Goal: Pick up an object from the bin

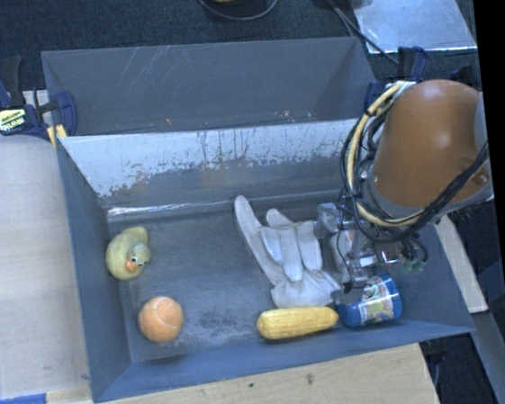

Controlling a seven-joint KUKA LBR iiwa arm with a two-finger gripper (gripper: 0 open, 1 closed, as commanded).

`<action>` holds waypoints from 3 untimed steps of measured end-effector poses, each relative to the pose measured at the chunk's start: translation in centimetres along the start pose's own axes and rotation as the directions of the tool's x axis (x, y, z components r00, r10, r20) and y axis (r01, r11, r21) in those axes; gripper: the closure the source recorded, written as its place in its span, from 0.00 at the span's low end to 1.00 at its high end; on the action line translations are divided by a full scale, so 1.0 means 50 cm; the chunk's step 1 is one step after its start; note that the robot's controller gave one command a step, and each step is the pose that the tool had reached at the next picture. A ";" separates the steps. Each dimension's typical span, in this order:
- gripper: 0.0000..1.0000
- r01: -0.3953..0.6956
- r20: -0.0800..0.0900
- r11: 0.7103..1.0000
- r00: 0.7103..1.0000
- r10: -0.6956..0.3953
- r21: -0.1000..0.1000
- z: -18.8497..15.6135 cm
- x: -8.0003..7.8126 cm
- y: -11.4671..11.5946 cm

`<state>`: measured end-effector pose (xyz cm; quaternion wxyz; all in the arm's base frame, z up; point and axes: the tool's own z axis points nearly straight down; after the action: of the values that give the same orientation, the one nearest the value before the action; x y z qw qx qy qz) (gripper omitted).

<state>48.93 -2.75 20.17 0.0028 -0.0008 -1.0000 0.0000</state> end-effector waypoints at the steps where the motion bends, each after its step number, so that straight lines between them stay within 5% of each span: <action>1: 0.00 0.001 0.009 1.000 1.000 -0.001 0.000 -0.008 -0.004 0.000; 3: 0.00 0.040 0.013 0.999 0.999 -0.040 -0.001 0.193 -0.112 0.111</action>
Offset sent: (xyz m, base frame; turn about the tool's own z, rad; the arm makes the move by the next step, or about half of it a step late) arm 0.0426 0.0657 -0.0906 -0.0876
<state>54.50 2.79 10.50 -0.0039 0.0193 -0.9998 -0.0005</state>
